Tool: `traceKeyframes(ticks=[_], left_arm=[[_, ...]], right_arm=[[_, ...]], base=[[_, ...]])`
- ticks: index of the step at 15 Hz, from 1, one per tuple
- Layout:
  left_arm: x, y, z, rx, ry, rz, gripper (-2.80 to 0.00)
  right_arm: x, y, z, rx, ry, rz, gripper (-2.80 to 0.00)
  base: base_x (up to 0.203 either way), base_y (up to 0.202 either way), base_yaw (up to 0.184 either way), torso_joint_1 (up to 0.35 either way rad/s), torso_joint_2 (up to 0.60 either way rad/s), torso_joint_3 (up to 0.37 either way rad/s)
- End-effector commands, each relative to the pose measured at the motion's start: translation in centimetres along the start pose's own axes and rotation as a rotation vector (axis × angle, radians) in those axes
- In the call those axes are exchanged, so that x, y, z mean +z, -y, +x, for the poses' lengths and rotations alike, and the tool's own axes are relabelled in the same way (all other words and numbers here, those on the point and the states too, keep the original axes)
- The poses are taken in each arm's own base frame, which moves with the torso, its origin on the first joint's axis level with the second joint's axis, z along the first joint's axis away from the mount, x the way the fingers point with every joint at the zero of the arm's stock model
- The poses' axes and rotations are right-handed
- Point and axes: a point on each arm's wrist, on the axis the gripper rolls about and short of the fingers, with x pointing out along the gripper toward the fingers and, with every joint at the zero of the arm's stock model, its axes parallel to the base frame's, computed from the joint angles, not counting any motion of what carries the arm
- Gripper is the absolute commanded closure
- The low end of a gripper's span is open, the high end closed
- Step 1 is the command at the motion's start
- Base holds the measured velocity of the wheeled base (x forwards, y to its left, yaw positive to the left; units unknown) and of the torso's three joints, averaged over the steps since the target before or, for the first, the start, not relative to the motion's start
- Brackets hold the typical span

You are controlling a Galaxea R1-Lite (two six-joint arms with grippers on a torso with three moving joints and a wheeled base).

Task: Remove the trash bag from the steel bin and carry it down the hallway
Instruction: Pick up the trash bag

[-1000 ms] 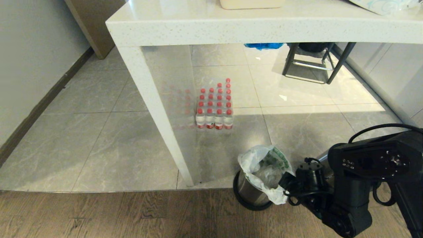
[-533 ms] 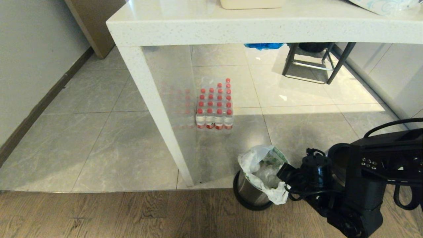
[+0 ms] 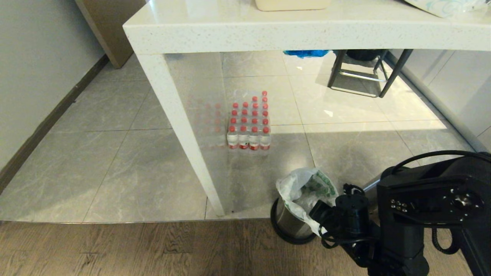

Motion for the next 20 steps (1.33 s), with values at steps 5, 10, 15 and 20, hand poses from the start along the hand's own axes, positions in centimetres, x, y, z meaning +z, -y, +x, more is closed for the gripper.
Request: traceKeyframes(ticks=[5,10,15,20], left_arm=[[0.0,0.0,0.0,0.0,0.001,-0.001,0.0],[0.0,0.0,0.0,0.0,0.001,-0.001,0.0],[0.0,0.0,0.0,0.0,0.001,-0.001,0.0],[0.0,0.0,0.0,0.0,0.001,-0.001,0.0]], right_arm=[[1.3,0.9,1.0,0.032,-0.012,0.075,0.0],[2.6,2.4,0.6,0.036,-0.057,0.128,0.0],[2.8,4.8,0.7,-0.073,-0.147,-0.067,0.0],[3.0,4.8,0.5,-0.022,-0.125,0.057,-2.8]], base=[[0.0,0.0,0.0,0.0,0.0,0.0],[0.0,0.0,0.0,0.0,0.0,0.0],[0.0,0.0,0.0,0.0,0.0,0.0],[0.0,0.0,0.0,0.0,0.0,0.0]])
